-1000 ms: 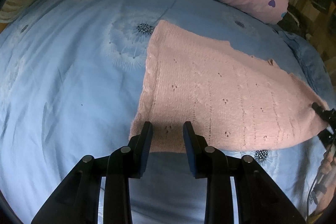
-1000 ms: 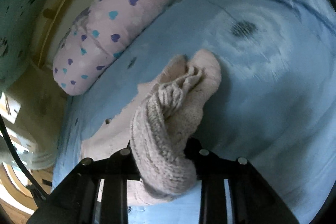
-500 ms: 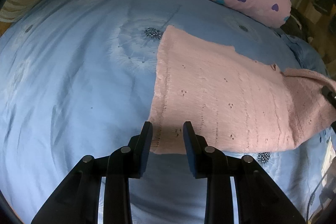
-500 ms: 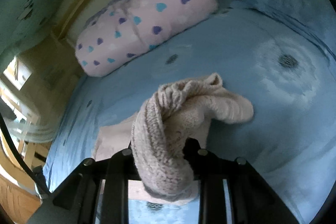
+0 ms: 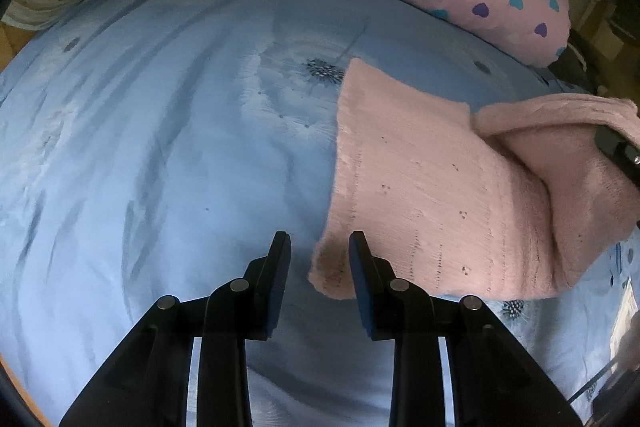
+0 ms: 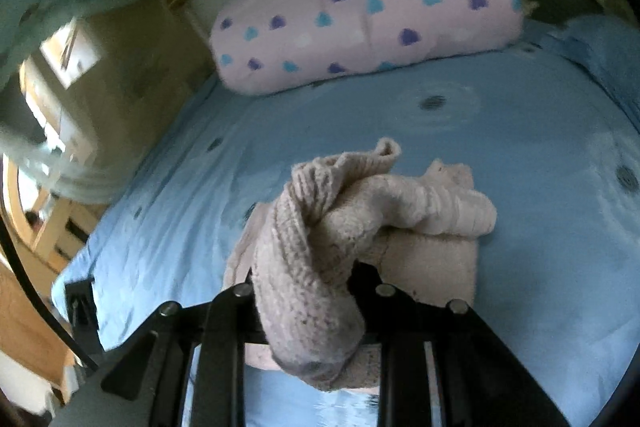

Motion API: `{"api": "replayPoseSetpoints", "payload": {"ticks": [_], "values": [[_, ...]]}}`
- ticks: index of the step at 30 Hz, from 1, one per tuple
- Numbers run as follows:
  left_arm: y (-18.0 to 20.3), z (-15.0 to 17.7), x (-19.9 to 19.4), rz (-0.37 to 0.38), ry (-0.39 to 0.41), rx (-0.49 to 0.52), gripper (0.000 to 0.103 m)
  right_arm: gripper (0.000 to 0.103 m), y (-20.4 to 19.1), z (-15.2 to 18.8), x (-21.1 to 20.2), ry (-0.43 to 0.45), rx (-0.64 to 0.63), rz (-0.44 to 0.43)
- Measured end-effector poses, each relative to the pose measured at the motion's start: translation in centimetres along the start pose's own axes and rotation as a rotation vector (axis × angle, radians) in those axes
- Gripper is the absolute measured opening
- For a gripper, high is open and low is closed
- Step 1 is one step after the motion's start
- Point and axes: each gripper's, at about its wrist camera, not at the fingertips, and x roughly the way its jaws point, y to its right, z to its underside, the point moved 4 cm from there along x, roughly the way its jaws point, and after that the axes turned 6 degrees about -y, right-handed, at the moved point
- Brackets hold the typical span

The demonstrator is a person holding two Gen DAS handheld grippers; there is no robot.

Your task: Fold small clothes

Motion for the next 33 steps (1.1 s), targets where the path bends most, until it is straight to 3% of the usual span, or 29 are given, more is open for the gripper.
{"api": "replayPoseSetpoints", "payload": {"ticks": [9, 16, 19, 23, 25, 27, 29, 33], "values": [[-3.0, -0.5, -0.4, 0.001, 0.009, -0.077, 0.024, 0.025, -5.5, 3.9, 6.5, -0.102, -0.096, -0.032], [-5.0, -0.7, -0.5, 0.006, 0.008, -0.134, 0.024, 0.025, -8.8, 5.5, 8.7, -0.118, -0.131, -0.084], [-5.4, -0.7, -0.4, 0.015, 0.006, -0.153, 0.024, 0.027, -9.2, 6.2, 11.0, -0.178, -0.154, -0.074], [-5.4, -0.8, -0.5, 0.024, 0.014, -0.150, 0.024, 0.035, -8.5, 7.3, 12.3, -0.233, -0.132, -0.074], [-5.5, -0.8, -0.7, 0.035, 0.028, -0.145, 0.024, 0.045, -8.3, 7.6, 11.7, -0.223, -0.121, -0.099], [-5.1, -0.9, -1.1, 0.058, 0.044, -0.139, 0.024, 0.064, -8.2, 8.0, 10.6, -0.228, -0.103, -0.144], [-4.7, -1.0, -1.4, 0.087, 0.058, -0.131, 0.024, 0.071, -8.0, 8.3, 9.5, -0.226, -0.101, -0.175], [-3.3, -1.1, -1.9, 0.136, 0.077, -0.098, 0.024, 0.074, -7.1, 9.4, 6.9, -0.214, -0.125, -0.173]]}}
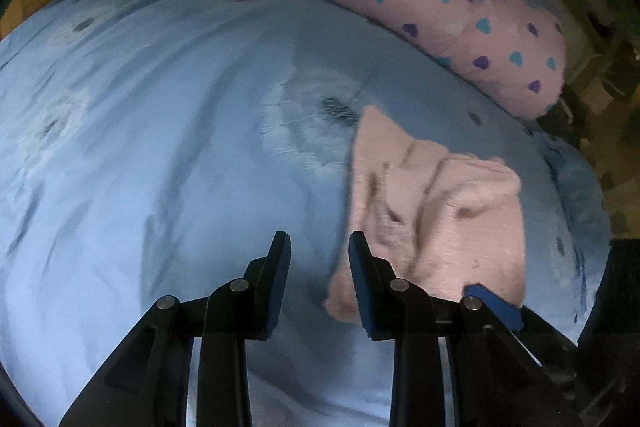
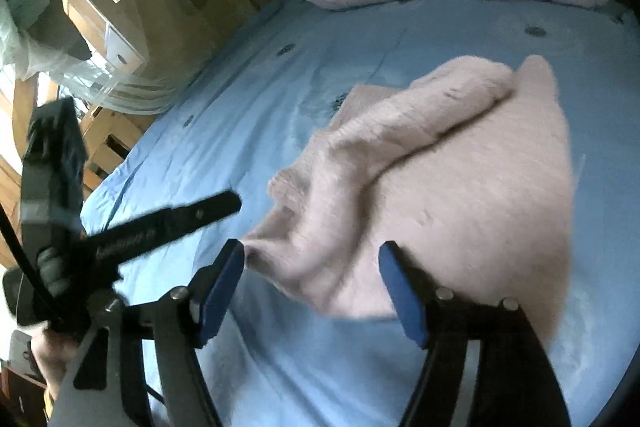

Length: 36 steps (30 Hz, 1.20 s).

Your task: Fold small clothes

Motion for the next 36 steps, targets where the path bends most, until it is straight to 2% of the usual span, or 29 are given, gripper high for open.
{"api": "replayPoseSetpoints", "payload": {"ticks": [6, 9, 11, 14, 18, 24, 27, 29, 32, 36], "values": [[2.8, 0.1, -0.1, 0.080, 0.011, 0.052, 0.024, 0.074, 2.8, 1.3, -3.6, 0.048, 0.041, 0.052], [5.5, 0.1, -0.1, 0.093, 0.034, 0.141, 0.024, 0.074, 4.9, 1.8, -5.2, 0.081, 0.080, 0.114], [7.0, 0.2, 0.2, 0.077, 0.034, 0.206, 0.024, 0.074, 6.4, 1.9, -6.2, 0.106, 0.102, 0.152], [9.5, 0.3, 1.2, 0.015, 0.036, 0.320, 0.028, 0.074, 8.7, 1.8, -7.4, 0.140, 0.128, 0.205], [11.5, -0.1, 3.8, -0.014, 0.008, 0.383, 0.028, 0.074, 11.3, 1.5, -7.5, 0.158, 0.177, 0.222], [12.2, -1.7, 7.2, -0.111, 0.026, 0.411, 0.028, 0.074, 12.9, 1.5, -5.3, 0.157, 0.229, 0.155], [11.9, -2.2, 7.9, -0.066, 0.040, 0.377, 0.028, 0.074, 12.9, 1.7, -4.7, 0.162, 0.238, 0.130], [11.8, -2.3, 8.0, -0.027, 0.045, 0.365, 0.016, 0.074, 13.1, 1.7, -4.6, 0.167, 0.242, 0.121], [11.7, -2.1, 7.4, -0.008, 0.074, 0.369, 0.009, 0.075, 13.3, 1.9, -4.6, 0.168, 0.245, 0.108], [10.9, -1.9, 6.0, -0.044, 0.136, 0.353, 0.007, 0.075, 13.2, 1.9, -4.7, 0.164, 0.252, 0.106]]}}
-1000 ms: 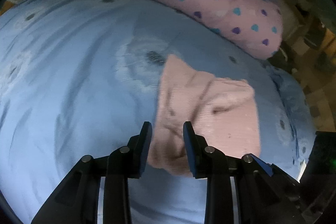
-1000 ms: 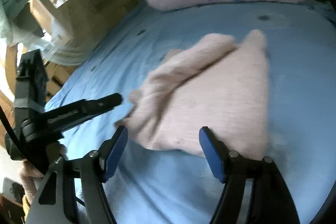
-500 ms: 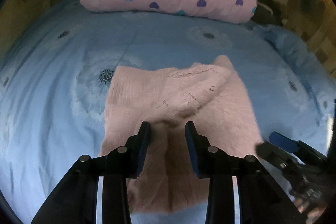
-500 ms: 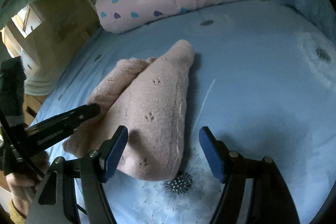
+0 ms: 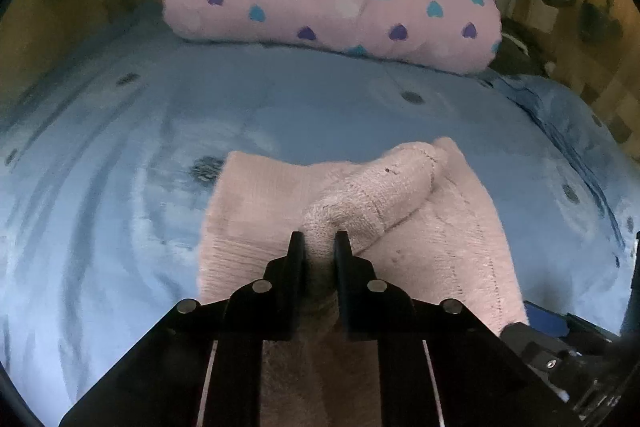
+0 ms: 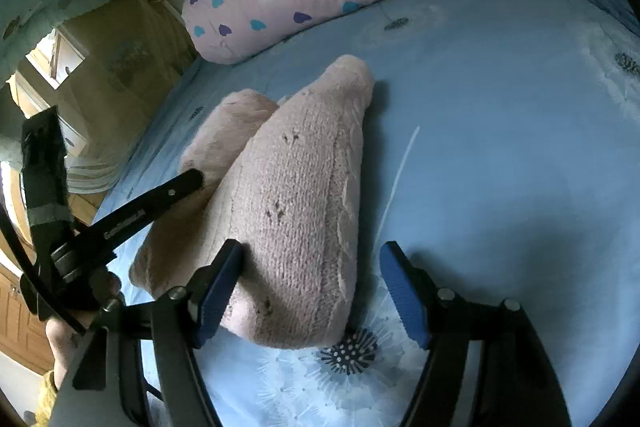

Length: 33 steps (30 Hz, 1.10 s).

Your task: Fold small clothes

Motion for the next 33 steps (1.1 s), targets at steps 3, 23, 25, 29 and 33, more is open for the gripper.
{"api": "replayPoseSetpoints", "payload": {"ticks": [3, 23, 25, 29, 33], "values": [[-1.9, 0.0, -1.0, -0.040, 0.027, -0.057, 0.007, 0.075, -0.5, -0.2, -0.1, 0.001, -0.011, 0.008], [-7.8, 2.3, 0.4, 0.160, -0.149, -0.312, 0.051, 0.079, -1.8, -0.4, 2.2, -0.059, -0.015, -0.001], [-7.7, 2.8, 0.6, 0.200, -0.182, -0.325, 0.051, 0.080, -1.6, -0.4, 2.6, -0.066, -0.008, -0.009], [-7.2, 4.0, 1.2, 0.222, -0.241, -0.284, 0.065, 0.083, -1.0, -0.6, 3.8, -0.095, 0.021, -0.041], [-6.9, 4.9, 2.0, 0.223, -0.246, -0.269, 0.072, 0.087, -0.5, -0.4, 5.1, -0.107, 0.045, -0.081]]}}
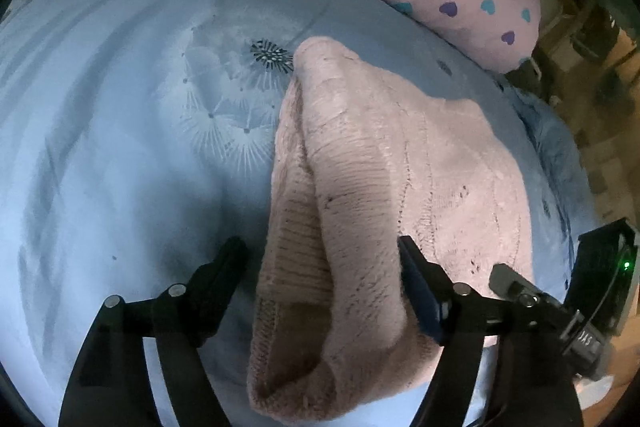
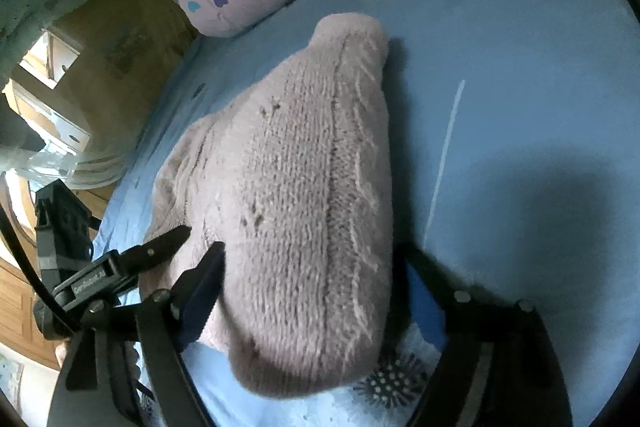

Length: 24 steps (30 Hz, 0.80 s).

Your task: Fold small clothes

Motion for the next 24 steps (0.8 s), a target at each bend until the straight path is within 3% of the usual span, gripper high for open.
{"api": "replayPoseSetpoints", "payload": {"ticks": [6, 15, 24], "values": [[-0.2, 0.1, 0.2, 0.022, 0.004, -0.009, 0.074, 0.091, -1.1, 0.0, 1.0, 0.007, -0.065, 0.018], [-0.7, 0.3, 0.3, 0.074, 0.003, 0.005, 0.076, 0.091, -1.6, -0.9, 1.9, -0.006, -0.052, -0.011], [-0.7, 0.6, 0.3, 0.127, -0.024, -0.004, 0.076, 0.085, -2.0, -1.1, 2.1, -0.014, -0.038, -0.008]]}}
